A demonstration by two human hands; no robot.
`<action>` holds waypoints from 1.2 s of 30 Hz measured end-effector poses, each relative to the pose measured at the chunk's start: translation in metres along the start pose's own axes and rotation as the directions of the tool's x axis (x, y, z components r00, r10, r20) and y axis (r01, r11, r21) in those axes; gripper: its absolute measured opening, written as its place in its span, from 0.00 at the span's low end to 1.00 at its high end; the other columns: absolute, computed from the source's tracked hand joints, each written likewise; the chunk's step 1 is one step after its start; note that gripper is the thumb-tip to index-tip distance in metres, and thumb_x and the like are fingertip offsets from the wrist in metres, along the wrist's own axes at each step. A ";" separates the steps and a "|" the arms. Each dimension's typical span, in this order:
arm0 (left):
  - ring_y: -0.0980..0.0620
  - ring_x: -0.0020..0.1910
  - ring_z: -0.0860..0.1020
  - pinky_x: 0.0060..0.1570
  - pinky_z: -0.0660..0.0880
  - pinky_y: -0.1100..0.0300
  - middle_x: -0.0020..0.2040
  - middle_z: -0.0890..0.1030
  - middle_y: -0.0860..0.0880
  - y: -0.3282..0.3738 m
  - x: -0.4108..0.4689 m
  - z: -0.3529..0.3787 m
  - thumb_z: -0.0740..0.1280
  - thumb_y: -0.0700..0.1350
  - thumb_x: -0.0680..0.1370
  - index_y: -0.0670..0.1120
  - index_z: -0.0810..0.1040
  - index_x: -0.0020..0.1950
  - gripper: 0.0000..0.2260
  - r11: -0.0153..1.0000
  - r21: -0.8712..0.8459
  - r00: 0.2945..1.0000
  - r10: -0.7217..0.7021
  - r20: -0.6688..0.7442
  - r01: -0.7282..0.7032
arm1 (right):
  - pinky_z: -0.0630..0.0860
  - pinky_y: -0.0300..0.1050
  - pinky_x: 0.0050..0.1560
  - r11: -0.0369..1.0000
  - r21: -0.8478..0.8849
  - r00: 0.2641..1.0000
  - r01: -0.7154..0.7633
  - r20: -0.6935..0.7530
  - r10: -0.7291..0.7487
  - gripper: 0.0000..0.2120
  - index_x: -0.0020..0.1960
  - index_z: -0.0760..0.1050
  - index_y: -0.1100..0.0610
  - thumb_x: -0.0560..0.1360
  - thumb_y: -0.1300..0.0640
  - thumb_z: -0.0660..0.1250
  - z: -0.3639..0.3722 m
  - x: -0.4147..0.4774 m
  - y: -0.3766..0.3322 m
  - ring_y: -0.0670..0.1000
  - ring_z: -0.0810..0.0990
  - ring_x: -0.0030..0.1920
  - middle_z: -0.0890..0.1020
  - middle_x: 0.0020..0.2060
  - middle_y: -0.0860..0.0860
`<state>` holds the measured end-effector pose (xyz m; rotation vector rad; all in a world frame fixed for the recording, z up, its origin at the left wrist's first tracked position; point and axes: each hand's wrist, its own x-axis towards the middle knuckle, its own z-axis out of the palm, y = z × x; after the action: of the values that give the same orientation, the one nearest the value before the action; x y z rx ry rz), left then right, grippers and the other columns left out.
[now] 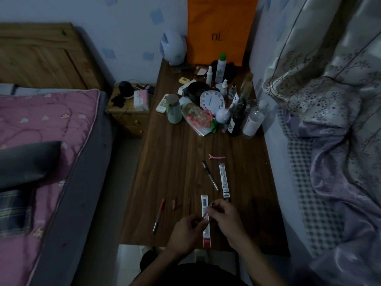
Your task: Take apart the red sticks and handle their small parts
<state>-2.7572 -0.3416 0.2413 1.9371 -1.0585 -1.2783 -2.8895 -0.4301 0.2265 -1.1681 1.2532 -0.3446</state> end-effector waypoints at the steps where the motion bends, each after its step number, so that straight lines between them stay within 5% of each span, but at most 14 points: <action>1: 0.62 0.37 0.81 0.36 0.73 0.68 0.39 0.84 0.53 0.001 -0.002 -0.002 0.63 0.53 0.80 0.53 0.81 0.47 0.08 1.000 -0.005 1.000 0.007 0.001 -0.007 | 0.78 0.45 0.46 1.000 -0.014 1.000 0.005 0.023 -0.005 0.04 0.41 0.81 0.48 0.75 0.54 0.71 0.001 -0.001 0.000 0.45 0.84 0.42 0.85 0.41 0.48; 8: 0.56 0.48 0.82 0.52 0.78 0.53 0.49 0.85 0.50 -0.004 -0.015 -0.009 0.61 0.44 0.80 0.47 0.81 0.53 0.10 0.995 0.080 0.998 0.063 0.017 -0.064 | 0.79 0.44 0.46 0.999 -0.027 0.989 0.025 0.148 -0.021 0.04 0.42 0.83 0.49 0.73 0.58 0.74 0.005 -0.011 -0.003 0.44 0.84 0.40 0.86 0.39 0.48; 16: 0.65 0.26 0.72 0.29 0.66 0.64 0.30 0.80 0.56 -0.003 -0.017 -0.008 0.60 0.59 0.76 0.58 0.80 0.39 0.11 0.983 0.157 0.996 0.094 0.001 -0.093 | 0.79 0.44 0.44 0.996 -0.049 0.996 0.071 0.065 -0.067 0.05 0.42 0.84 0.46 0.76 0.52 0.71 0.003 -0.021 -0.007 0.44 0.82 0.37 0.85 0.38 0.49; 20: 0.60 0.27 0.73 0.30 0.66 0.58 0.33 0.82 0.43 -0.007 -0.017 -0.006 0.60 0.59 0.79 0.44 0.80 0.40 0.21 0.972 0.208 0.992 0.118 -0.046 -0.106 | 0.77 0.36 0.38 0.986 -0.099 0.988 0.134 0.096 -0.124 0.09 0.41 0.83 0.42 0.76 0.54 0.70 0.006 -0.025 -0.010 0.42 0.82 0.35 0.85 0.37 0.46; 25: 0.60 0.24 0.72 0.27 0.65 0.62 0.26 0.75 0.53 -0.006 -0.021 -0.005 0.59 0.53 0.81 0.50 0.75 0.33 0.18 0.971 0.217 0.990 0.122 -0.077 -0.103 | 0.74 0.34 0.39 0.970 -0.164 0.978 0.179 0.132 -0.159 0.14 0.39 0.82 0.37 0.77 0.54 0.69 0.009 -0.027 -0.015 0.38 0.81 0.38 0.84 0.37 0.40; 29: 0.56 0.25 0.73 0.30 0.67 0.56 0.28 0.77 0.48 -0.010 -0.020 -0.005 0.57 0.55 0.81 0.44 0.77 0.36 0.20 0.965 0.250 0.995 0.089 -0.049 -0.074 | 0.73 0.35 0.40 0.959 -0.219 0.979 0.179 0.139 -0.151 0.10 0.39 0.81 0.44 0.77 0.55 0.69 0.010 -0.025 -0.013 0.37 0.81 0.37 0.84 0.36 0.38; 36: 0.59 0.23 0.68 0.29 0.65 0.57 0.24 0.72 0.52 -0.029 -0.018 -0.011 0.59 0.52 0.82 0.45 0.70 0.29 0.22 0.981 0.191 0.996 0.005 -0.093 0.013 | 0.74 0.33 0.39 0.978 -0.144 0.976 0.151 -0.136 -0.170 0.09 0.42 0.80 0.44 0.77 0.57 0.70 -0.013 -0.018 -0.012 0.40 0.82 0.40 0.85 0.37 0.42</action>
<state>-2.7419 -0.3111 0.2302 2.1202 -1.1671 -1.1105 -2.9030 -0.4284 0.2475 -1.3829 1.3292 -0.4813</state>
